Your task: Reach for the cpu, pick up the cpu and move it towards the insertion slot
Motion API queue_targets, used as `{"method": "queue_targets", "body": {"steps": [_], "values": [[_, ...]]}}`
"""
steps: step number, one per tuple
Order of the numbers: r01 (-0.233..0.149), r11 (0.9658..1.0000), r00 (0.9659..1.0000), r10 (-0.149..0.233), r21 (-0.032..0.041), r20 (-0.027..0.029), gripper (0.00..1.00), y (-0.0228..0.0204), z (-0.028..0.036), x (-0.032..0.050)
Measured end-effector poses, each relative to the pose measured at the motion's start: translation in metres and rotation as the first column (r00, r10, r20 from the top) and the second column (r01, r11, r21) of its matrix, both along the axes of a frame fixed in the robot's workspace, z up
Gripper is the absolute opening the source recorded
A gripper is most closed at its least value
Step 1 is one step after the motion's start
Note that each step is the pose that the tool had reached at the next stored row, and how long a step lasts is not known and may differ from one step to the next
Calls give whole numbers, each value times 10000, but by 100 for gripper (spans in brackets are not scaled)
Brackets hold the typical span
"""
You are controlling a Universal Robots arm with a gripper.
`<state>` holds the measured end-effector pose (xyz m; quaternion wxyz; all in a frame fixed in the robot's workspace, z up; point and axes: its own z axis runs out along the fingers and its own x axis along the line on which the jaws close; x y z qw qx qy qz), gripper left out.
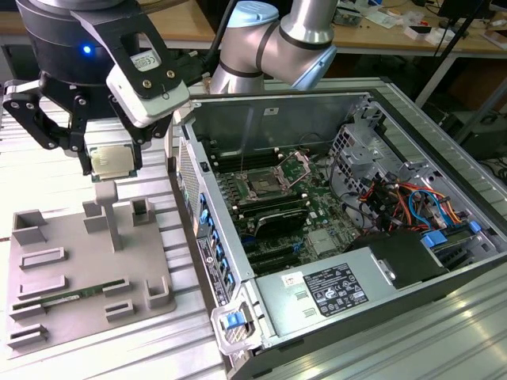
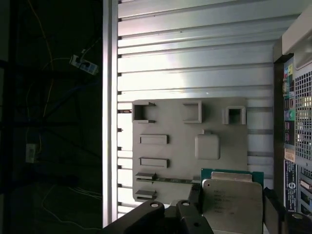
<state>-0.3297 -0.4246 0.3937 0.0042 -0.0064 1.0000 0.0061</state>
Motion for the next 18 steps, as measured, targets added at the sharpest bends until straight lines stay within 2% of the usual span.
{"method": "queue_targets", "body": {"steps": [18], "values": [[0, 10000, 10000, 0, 0, 0, 55, 0, 0, 117]]}}
